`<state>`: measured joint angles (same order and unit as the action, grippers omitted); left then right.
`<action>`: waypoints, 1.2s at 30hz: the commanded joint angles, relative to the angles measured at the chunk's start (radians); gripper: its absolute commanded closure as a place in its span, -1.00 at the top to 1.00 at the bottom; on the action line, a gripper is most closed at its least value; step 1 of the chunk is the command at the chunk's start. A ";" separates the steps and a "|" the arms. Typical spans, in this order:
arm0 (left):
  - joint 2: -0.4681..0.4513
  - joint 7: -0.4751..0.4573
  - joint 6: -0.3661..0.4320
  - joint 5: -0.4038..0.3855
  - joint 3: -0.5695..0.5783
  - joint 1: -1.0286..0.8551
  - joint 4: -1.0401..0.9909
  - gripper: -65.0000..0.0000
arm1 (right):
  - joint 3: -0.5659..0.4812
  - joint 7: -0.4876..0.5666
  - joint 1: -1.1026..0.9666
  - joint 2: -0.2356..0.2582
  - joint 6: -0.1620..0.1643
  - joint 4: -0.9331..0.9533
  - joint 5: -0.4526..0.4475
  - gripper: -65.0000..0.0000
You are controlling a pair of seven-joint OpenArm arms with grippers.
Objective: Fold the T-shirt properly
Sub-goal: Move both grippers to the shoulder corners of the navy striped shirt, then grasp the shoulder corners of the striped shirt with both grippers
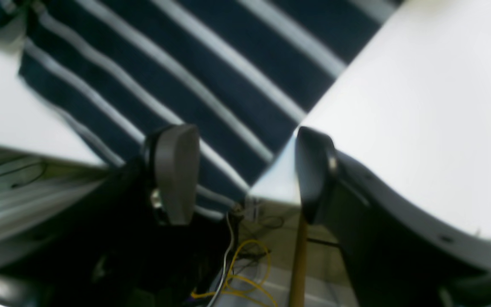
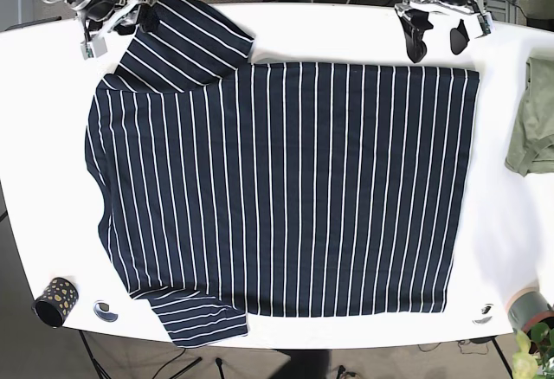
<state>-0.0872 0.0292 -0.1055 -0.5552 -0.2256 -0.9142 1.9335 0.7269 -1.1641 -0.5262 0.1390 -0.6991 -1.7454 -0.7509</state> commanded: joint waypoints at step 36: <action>0.030 0.033 -0.004 -0.015 -0.126 0.025 0.014 0.63 | -0.108 0.026 -0.013 -0.042 0.001 -0.003 -0.002 -0.27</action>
<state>-0.0708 0.0425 -0.1047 -0.5625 -0.3347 -0.8810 1.9324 0.6178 -1.1114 -0.5312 0.0921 -0.7044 -1.7443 -0.7734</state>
